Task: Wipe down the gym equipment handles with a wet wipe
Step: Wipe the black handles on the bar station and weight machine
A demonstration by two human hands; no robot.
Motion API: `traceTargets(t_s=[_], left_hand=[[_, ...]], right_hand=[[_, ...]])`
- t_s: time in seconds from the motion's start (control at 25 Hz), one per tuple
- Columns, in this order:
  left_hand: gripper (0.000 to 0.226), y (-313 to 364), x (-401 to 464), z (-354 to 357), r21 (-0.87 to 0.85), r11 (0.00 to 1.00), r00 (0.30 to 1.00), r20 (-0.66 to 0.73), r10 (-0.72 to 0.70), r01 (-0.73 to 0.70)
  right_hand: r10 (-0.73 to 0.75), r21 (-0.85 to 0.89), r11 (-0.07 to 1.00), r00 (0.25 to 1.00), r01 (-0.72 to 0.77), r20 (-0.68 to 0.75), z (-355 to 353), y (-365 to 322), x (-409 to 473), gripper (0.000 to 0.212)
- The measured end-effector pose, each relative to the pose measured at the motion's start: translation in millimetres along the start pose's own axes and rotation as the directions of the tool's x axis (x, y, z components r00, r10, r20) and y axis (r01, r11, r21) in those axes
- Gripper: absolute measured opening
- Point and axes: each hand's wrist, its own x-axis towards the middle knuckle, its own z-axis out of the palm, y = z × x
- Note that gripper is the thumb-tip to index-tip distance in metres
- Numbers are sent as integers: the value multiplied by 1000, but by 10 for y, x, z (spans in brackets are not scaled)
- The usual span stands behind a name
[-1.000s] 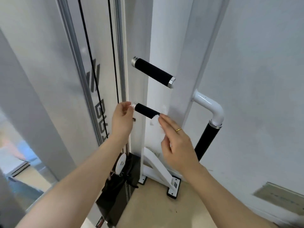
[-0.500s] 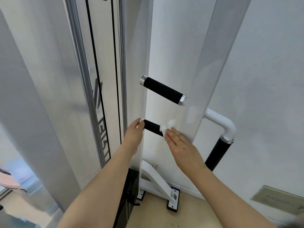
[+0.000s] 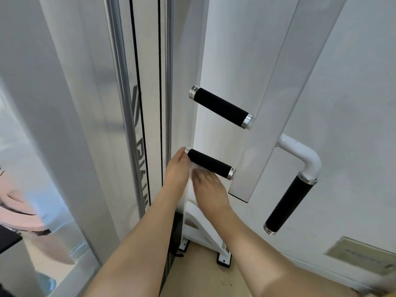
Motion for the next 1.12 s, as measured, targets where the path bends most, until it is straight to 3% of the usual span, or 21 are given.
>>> traceTargets(t_s=[0.08,0.16,0.32,0.44,0.56,0.6,0.72,0.8,0.88,0.96,1.0,1.04,1.12], left_hand=[[34,5,-21,3,27,999,1000,11,23,-23],[26,33,-18,14,4,1000,999,23,22,-22],[32,0,37,11,-59,998,998,63,4,-1],[38,-3,54,39,-15,1000,999,29,16,-15],[38,-38,102,17,15,999,999,18,43,-43],[38,-44,120,5,25,998,998,30,57,-58],[40,-74,167,-28,115,990,995,62,80,-87],[43,-87,141,-14,239,959,987,83,138,-155],[52,-90,122,5,441,866,971,88,220,-236],[64,-183,154,11,690,622,917,166,362,-370],[67,-217,180,7,762,502,888,206,411,-409],[68,-237,219,-7,797,437,876,225,427,-418],[64,-215,264,-47,812,421,879,217,424,-404]], right_hand=[[-20,-62,998,999,23,49,-53,64,-124,34],[-88,-61,994,995,86,-42,-94,63,-115,49],[-114,-136,987,964,82,-241,-399,64,169,47],[70,-217,973,996,-79,-47,-368,155,224,50],[238,-219,949,971,-226,28,-225,138,256,53],[238,-166,961,968,-223,81,-234,137,310,52],[57,-63,997,977,-45,205,-303,187,490,54],[70,-155,987,988,-48,135,-281,287,405,53],[194,-359,921,977,-148,94,-230,330,230,54],[225,-415,894,970,-166,97,-120,311,131,51],[214,-363,917,972,-165,100,-83,277,160,52],[180,-308,940,980,-147,83,-94,214,231,55],[98,-276,958,993,-77,63,-125,149,369,60]])
